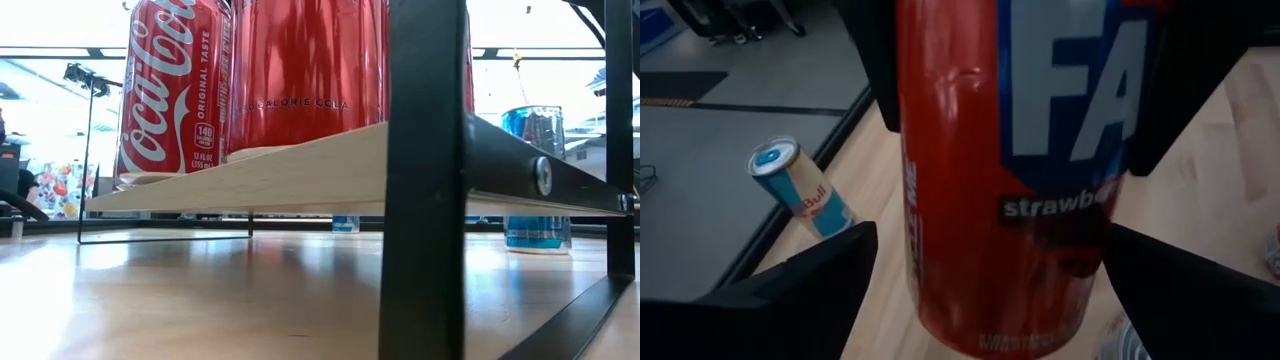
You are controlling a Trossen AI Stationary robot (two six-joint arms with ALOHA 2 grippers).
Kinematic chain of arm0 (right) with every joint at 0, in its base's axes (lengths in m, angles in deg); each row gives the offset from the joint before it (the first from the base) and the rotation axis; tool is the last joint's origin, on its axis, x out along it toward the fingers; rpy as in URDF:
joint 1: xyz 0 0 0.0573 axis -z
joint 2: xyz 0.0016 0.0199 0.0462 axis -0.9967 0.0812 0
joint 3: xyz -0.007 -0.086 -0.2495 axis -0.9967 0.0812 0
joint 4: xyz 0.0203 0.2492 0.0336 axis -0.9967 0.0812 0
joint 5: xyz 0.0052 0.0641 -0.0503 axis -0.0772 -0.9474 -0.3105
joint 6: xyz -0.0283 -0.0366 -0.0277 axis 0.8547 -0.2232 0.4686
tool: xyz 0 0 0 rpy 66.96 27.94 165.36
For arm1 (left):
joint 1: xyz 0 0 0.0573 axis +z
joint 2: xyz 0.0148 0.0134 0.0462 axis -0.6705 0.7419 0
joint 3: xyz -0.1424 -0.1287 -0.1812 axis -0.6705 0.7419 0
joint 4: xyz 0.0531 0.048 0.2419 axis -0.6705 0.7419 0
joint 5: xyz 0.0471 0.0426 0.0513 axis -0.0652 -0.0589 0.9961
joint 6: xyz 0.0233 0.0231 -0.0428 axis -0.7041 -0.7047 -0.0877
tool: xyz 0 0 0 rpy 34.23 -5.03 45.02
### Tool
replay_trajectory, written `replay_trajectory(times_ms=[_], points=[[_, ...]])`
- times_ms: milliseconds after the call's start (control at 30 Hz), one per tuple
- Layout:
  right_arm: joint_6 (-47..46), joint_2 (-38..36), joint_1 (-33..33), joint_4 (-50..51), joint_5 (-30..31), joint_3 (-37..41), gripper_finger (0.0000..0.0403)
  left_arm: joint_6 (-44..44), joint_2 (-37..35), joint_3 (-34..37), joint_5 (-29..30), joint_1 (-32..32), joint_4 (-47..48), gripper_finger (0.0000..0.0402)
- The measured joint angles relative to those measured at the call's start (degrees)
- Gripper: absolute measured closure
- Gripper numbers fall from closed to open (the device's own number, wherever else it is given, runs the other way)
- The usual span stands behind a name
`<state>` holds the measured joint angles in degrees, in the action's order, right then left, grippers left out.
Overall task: Place canned beverage on shelf
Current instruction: Put the orange soda can on the shelf aligned with the other orange soda can
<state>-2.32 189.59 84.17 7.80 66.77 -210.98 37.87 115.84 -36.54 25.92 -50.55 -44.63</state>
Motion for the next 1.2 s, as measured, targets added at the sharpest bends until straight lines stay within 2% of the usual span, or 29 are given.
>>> replay_trajectory(times_ms=[400, 533, 733, 900, 1067, 1200], points=[[-0.3, -0.9, 0.0, -1.3, -2.2, 0.0, 0.0078, 0.3, -0.1, 0.0, -1.3, 0.0, 0.4, 0.0094], [-0.3, -0.8, 0.0, -1.4, -2.7, 0.0, 0.0070, 0.5, -0.1, 0.0, -1.3, -0.1, 0.8, 0.0098], [-0.6, -3.3, -0.5, -3.4, -2.9, 0.0, 0.0036, 0.1, 0.1, 0.3, -0.8, -0.8, 2.5, 0.0097], [-0.6, -6.2, -1.9, -6.7, 0.9, -0.1, 0.0017, 0.3, 0.0, 1.1, 1.1, -1.1, 0.2, 0.0097], [-1.4, -8.7, -4.1, -6.9, 8.5, -0.1, 0.0015, 0.6, -1.2, 3.0, 9.3, -4.3, 0.2, 0.0097], [-0.5, -8.3, -6.1, -7.0, 13.8, 0.4, 0.0018, 1.4, -4.0, 4.5, 10.0, -6.7, -0.7, 0.0097]])
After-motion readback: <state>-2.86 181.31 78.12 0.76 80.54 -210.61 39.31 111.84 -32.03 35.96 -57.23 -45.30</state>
